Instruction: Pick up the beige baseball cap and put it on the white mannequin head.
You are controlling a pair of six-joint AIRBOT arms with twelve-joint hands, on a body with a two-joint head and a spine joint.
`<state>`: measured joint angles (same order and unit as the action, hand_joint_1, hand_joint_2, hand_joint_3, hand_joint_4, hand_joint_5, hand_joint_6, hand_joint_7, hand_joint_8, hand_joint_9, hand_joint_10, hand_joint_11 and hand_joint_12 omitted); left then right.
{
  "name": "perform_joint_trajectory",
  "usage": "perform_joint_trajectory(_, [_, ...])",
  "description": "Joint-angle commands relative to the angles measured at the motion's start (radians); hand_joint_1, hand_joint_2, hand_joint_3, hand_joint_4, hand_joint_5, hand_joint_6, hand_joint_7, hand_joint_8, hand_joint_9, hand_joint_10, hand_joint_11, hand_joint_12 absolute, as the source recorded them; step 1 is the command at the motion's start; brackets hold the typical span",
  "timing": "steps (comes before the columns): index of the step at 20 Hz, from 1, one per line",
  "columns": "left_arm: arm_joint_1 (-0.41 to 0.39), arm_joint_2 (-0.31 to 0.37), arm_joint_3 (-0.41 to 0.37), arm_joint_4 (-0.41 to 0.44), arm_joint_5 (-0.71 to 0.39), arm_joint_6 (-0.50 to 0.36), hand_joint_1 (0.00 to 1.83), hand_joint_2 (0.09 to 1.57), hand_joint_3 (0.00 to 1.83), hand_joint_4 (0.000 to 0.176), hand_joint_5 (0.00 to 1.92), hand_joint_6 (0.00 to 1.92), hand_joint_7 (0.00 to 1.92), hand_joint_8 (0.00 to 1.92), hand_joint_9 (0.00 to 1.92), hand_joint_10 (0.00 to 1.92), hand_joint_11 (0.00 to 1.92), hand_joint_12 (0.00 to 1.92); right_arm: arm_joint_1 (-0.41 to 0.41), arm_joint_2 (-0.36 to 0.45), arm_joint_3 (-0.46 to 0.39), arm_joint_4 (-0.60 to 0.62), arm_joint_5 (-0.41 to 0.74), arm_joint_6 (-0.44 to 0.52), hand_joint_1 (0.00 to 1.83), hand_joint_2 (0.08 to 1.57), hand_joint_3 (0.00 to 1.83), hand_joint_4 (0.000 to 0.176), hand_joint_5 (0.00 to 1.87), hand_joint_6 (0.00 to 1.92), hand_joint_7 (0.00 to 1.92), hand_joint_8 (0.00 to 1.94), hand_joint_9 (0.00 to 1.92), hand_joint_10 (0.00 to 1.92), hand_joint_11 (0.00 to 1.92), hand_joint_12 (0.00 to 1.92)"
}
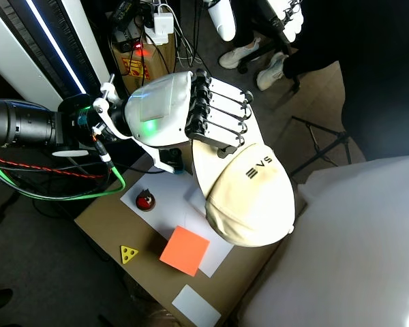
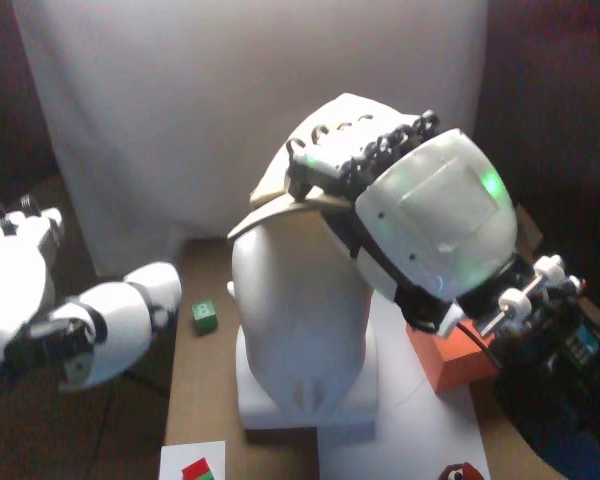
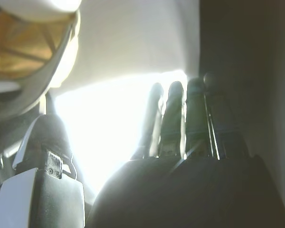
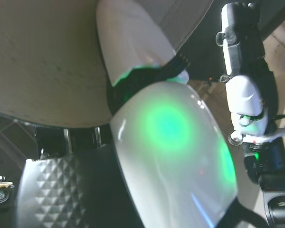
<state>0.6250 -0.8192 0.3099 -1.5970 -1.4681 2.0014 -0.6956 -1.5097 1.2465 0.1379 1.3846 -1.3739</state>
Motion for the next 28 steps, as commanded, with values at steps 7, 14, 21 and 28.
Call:
perform_joint_trajectory(7, [0.292,-0.145,0.015,0.271,-0.214,-0.251,0.0,1.14,0.0,0.0,0.06,0.0,0.06,0.0,0.04,0.0,0.0,0.25,-0.055,0.019,-0.076,-0.052,0.013,0.011,1.38,1.13,0.0,0.0,0.88,0.92,0.94,1.03,0.95,1.31,0.98,1.26])
perform_joint_trajectory(14, [0.475,-0.213,0.056,0.418,-0.251,-0.395,0.0,1.13,0.0,0.0,0.06,0.0,0.06,0.0,0.03,0.0,0.0,0.21,-0.079,0.012,-0.103,-0.052,-0.159,0.012,1.37,1.13,0.0,0.0,0.88,0.91,0.94,1.04,0.94,1.32,0.97,1.26])
perform_joint_trajectory(21, [0.628,-0.217,0.131,0.606,-0.221,-0.598,0.0,1.14,0.0,0.0,0.07,0.0,0.06,0.0,0.04,0.0,0.0,0.23,-0.111,-0.007,-0.097,-0.023,-0.225,0.002,1.38,1.13,0.0,0.0,0.88,0.91,0.93,1.04,0.96,1.31,0.99,1.27])
perform_joint_trajectory(28, [0.685,-0.259,0.165,0.64,-0.219,-0.652,0.0,1.14,0.0,0.0,0.08,0.0,0.06,0.0,0.03,0.0,0.0,0.25,-0.105,-0.013,-0.077,0.051,-0.226,0.017,1.37,1.13,0.0,0.0,0.85,0.94,0.94,1.02,0.96,1.31,0.97,1.26])
